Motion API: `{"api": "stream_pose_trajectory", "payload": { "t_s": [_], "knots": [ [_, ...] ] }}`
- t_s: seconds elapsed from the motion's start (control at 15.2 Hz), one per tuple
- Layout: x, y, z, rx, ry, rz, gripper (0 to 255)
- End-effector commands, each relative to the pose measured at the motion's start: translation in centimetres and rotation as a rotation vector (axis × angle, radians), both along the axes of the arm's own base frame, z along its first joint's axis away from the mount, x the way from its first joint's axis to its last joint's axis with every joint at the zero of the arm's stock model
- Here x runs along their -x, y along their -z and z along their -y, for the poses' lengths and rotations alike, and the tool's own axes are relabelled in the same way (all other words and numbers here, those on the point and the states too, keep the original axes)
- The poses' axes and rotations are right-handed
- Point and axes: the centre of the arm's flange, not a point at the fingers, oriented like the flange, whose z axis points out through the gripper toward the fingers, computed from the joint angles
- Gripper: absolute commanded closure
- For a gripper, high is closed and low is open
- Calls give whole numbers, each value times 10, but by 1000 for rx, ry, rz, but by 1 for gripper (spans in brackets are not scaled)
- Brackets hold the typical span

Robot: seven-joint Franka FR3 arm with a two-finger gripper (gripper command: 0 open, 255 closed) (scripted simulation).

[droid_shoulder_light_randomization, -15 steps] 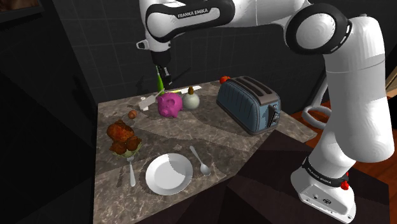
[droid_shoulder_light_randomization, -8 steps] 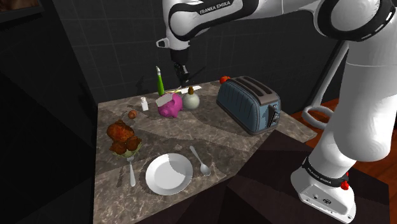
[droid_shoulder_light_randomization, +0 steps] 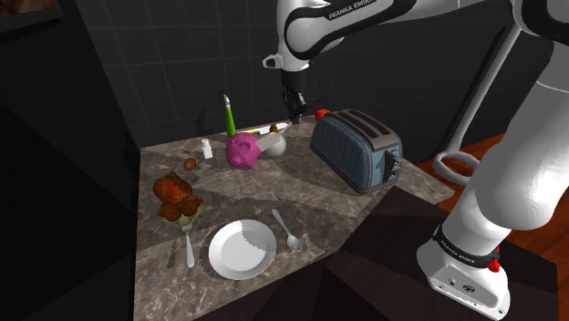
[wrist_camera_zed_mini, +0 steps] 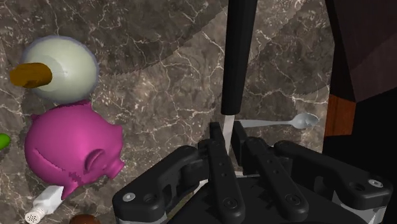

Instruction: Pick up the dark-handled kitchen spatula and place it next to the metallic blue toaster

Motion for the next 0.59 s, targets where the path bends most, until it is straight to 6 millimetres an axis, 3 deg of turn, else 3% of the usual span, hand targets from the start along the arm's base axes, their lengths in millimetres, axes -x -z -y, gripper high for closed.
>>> {"api": "stream_pose_trajectory", "payload": {
  "t_s": [0.0,0.07,0.53],
  "knots": [
    [13,0,24,-1,-1,0,255],
    [27,0,43,-1,-1,0,255],
    [27,37,43,-1,-1,0,255]
  ]
}}
